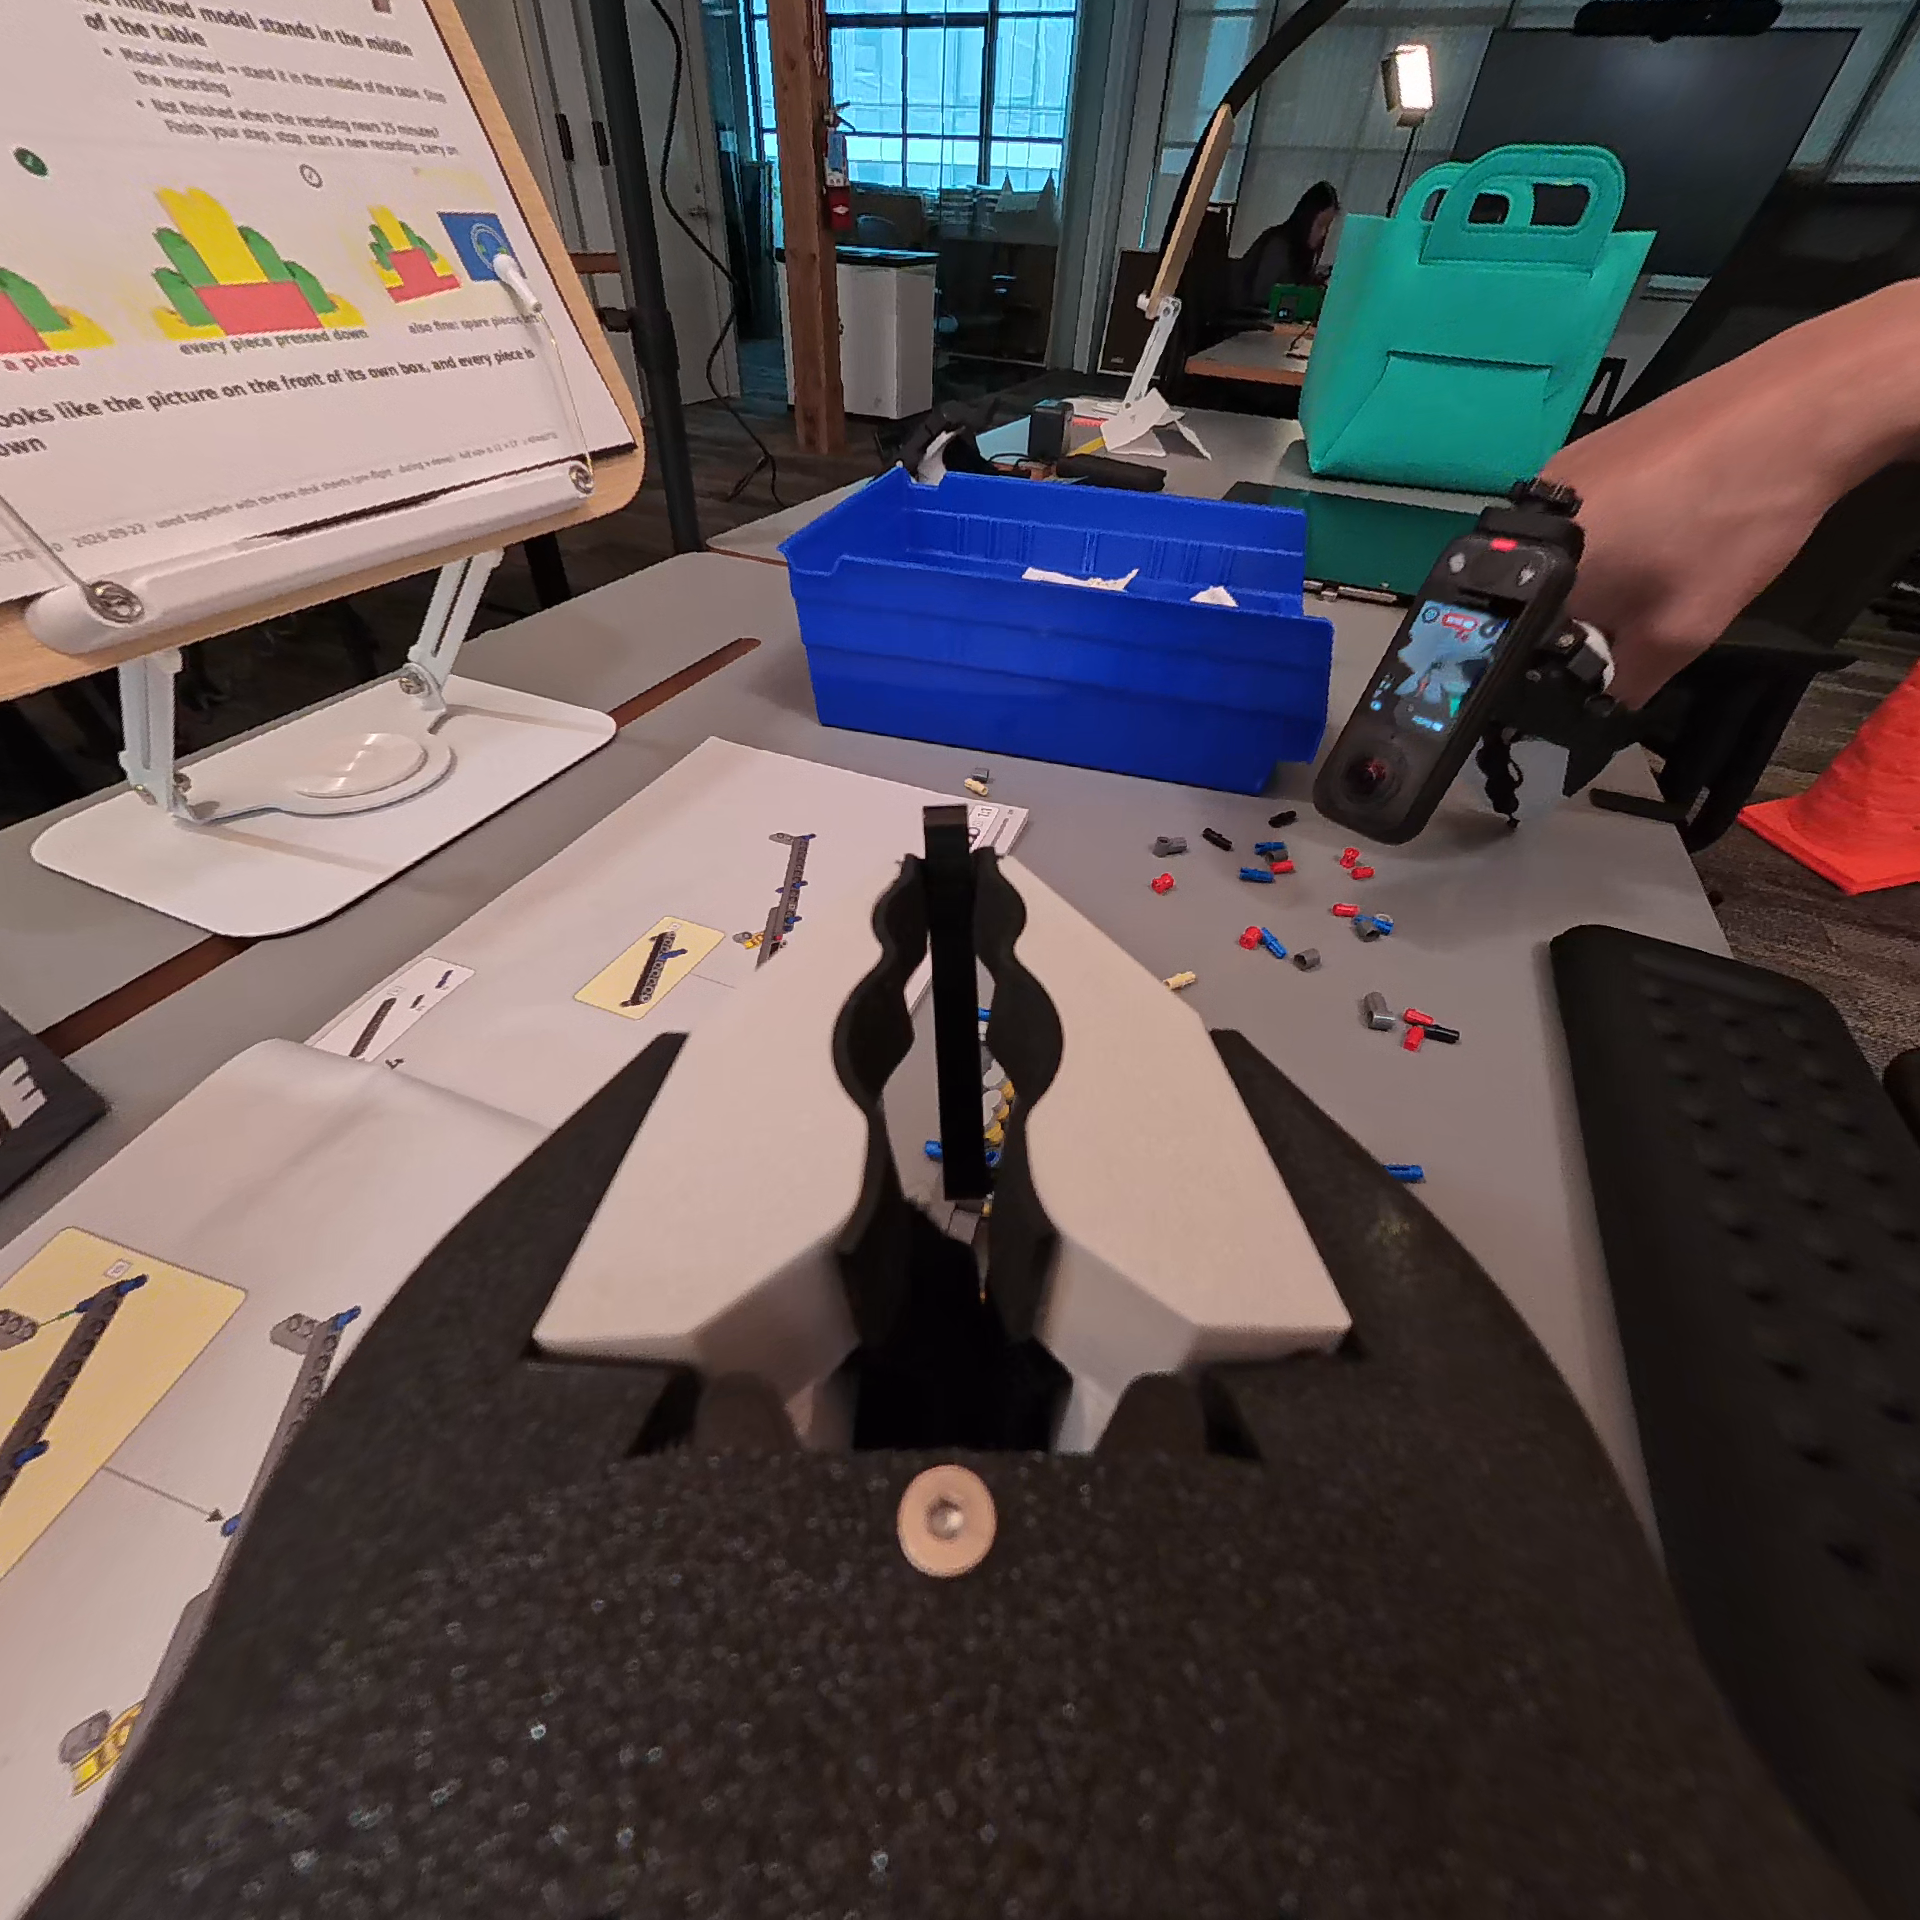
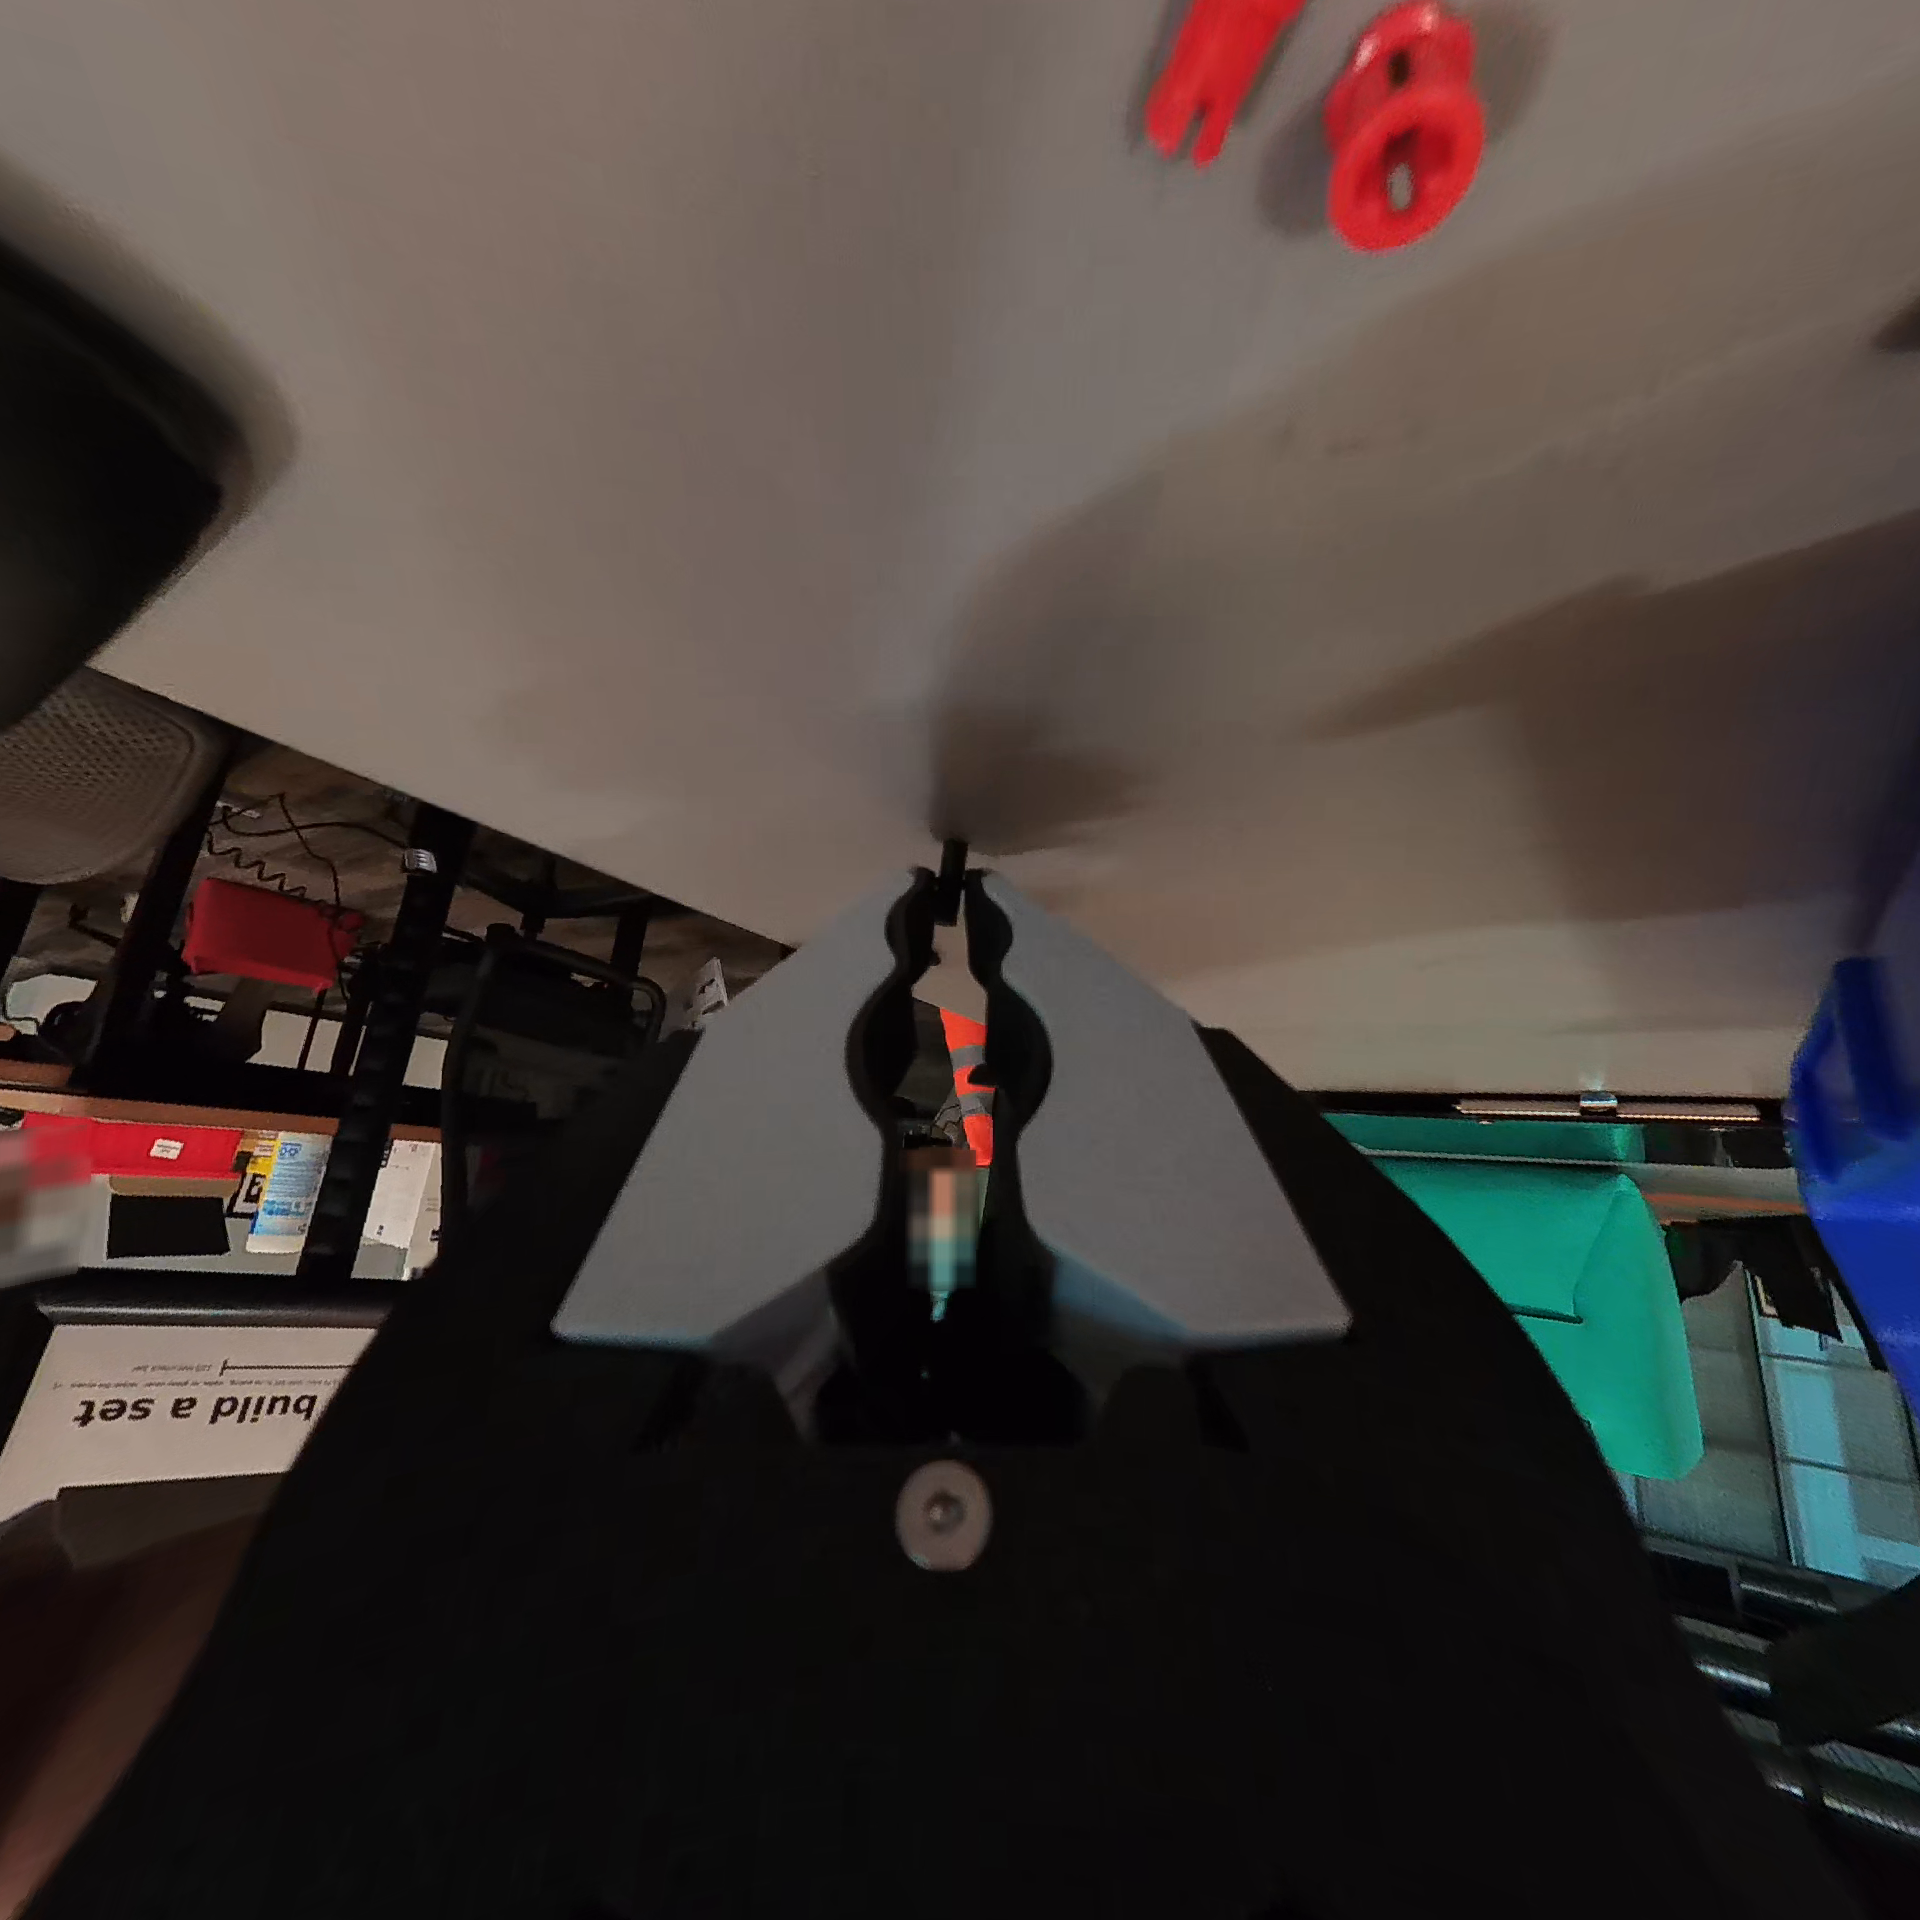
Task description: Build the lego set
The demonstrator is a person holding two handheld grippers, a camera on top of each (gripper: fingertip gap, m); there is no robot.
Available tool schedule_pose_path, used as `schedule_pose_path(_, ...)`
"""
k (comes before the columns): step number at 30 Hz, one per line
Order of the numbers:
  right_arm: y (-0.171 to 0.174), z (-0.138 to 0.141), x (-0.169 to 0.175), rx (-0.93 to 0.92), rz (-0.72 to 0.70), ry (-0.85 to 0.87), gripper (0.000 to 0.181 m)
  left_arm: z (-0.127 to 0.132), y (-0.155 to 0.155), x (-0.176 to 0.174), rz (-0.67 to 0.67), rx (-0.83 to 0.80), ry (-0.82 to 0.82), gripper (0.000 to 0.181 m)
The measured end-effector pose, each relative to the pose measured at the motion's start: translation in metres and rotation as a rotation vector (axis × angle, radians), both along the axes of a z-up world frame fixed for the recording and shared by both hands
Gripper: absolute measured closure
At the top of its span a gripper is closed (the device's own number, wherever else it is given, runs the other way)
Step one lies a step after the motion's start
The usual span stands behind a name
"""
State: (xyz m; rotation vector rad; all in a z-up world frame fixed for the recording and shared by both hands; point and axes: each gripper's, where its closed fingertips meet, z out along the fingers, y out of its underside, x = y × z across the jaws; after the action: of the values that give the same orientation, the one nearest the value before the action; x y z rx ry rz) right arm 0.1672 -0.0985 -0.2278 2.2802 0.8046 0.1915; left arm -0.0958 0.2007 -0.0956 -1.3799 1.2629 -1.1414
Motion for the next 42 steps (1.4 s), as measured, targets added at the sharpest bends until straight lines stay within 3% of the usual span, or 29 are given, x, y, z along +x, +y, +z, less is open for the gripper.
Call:
schedule_pose_path(27, 0.009, -0.004, -0.002, 0.019, 0.044, 0.029, 0.173, -0.002, 0.000, 0.000, -0.006, -0.003, 0.006, 0.175)
schedule_pose_path(29, 0.020, -0.001, -0.005, 0.110, 0.063, 0.062, 0.175, -0.001, -0.001, 0.000, -0.006, -0.002, 0.005, 0.175)
schedule_pose_path(33, 0.041, 0.028, -0.013, 0.508, 0.037, 0.178, 0.174, -0.002, 0.001, -0.001, -0.003, 0.002, 0.009, 0.175)
schedule_pose_path(36, 0.035, 0.044, -0.009, 0.816, -0.118, 0.292, 0.153, -0.001, 0.001, -0.001, -0.006, -0.011, 0.005, 0.175)
schedule_pose_path(39, 0.014, 0.033, 0.000, 0.950, -0.288, 0.368, 0.143, -0.003, -0.003, 0.001, -0.012, -0.008, 0.008, 0.175)
schedule_pose_path(42, 0.015, 0.022, -0.005, 1.025, -0.301, 0.419, 0.155, -0.008, -0.005, 0.003, -0.018, -0.002, 0.021, 0.175)
